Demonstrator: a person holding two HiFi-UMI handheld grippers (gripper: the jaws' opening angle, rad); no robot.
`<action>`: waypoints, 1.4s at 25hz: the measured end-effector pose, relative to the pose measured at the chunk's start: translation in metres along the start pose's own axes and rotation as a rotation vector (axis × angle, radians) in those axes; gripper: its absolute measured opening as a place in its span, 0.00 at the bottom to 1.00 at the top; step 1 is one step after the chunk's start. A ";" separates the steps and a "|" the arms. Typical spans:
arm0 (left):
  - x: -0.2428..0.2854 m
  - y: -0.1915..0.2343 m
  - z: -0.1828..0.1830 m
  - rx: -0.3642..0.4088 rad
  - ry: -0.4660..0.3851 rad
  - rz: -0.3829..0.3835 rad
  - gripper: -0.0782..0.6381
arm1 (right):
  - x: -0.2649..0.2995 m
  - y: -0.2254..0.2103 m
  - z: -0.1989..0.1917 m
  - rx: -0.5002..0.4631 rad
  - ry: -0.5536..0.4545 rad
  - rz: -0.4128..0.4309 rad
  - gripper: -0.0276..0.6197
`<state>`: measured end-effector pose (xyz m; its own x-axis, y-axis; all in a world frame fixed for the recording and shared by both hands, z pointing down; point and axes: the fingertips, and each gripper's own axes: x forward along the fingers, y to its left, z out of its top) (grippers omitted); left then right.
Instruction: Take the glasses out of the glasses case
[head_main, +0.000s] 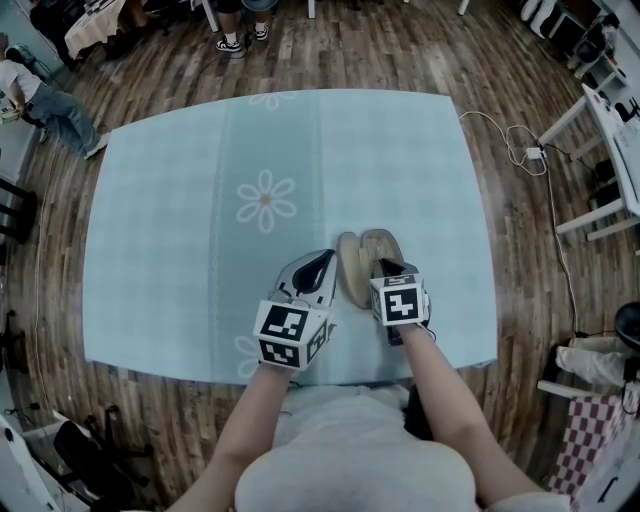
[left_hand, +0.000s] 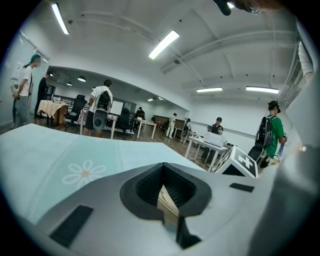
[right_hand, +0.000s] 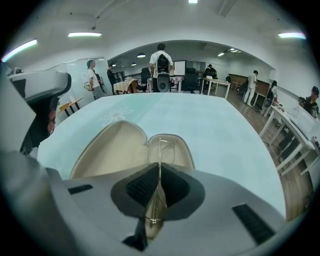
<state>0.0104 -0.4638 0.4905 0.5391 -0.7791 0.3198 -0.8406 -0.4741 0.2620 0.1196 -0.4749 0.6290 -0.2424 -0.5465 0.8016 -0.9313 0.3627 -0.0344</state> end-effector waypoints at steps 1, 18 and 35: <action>-0.001 0.000 0.001 0.002 -0.003 -0.001 0.12 | -0.001 0.001 0.001 0.000 -0.005 0.008 0.08; -0.014 -0.028 0.014 0.043 -0.051 -0.055 0.12 | -0.057 0.014 0.037 -0.033 -0.201 0.067 0.08; -0.025 -0.052 0.035 0.109 -0.103 -0.094 0.12 | -0.114 0.011 0.067 -0.037 -0.362 0.072 0.08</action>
<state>0.0383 -0.4338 0.4368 0.6121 -0.7645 0.2022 -0.7905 -0.5841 0.1842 0.1187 -0.4587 0.4971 -0.3935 -0.7476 0.5349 -0.8995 0.4333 -0.0562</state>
